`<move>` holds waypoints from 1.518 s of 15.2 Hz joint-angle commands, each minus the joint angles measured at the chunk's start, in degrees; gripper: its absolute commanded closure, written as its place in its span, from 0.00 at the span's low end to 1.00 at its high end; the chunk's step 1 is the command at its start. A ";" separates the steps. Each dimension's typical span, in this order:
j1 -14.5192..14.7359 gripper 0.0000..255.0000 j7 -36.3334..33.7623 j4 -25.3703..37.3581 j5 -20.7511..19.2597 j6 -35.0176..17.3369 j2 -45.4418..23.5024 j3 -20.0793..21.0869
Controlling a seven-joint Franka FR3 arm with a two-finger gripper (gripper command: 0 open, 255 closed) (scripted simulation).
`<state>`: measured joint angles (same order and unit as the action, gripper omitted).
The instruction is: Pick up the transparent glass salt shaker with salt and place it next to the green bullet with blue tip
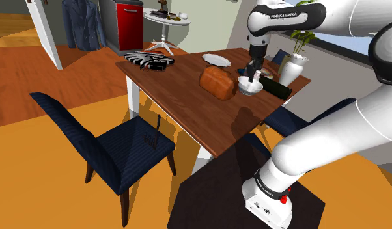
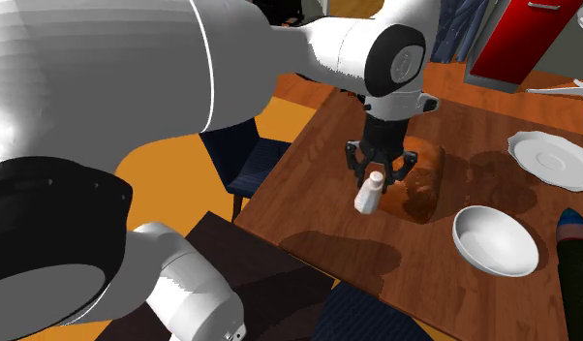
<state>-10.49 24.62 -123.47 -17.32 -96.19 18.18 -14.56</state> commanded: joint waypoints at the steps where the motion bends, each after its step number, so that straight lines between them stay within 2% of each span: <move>1: -1.01 1.00 2.78 1.59 -0.65 -0.79 -1.66 -1.91; 7: -3.88 1.00 11.35 8.62 -0.79 -3.12 -8.87 -7.49; 12: -6.61 1.00 18.97 16.33 1.24 -4.60 -16.54 -11.64; 18: -11.38 1.00 28.55 28.31 6.34 -4.94 -27.79 -15.31; 23: -17.54 1.00 36.14 41.64 12.07 -2.97 -38.80 -16.60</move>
<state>-26.63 59.02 -84.46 -6.44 -99.51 -18.39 -30.88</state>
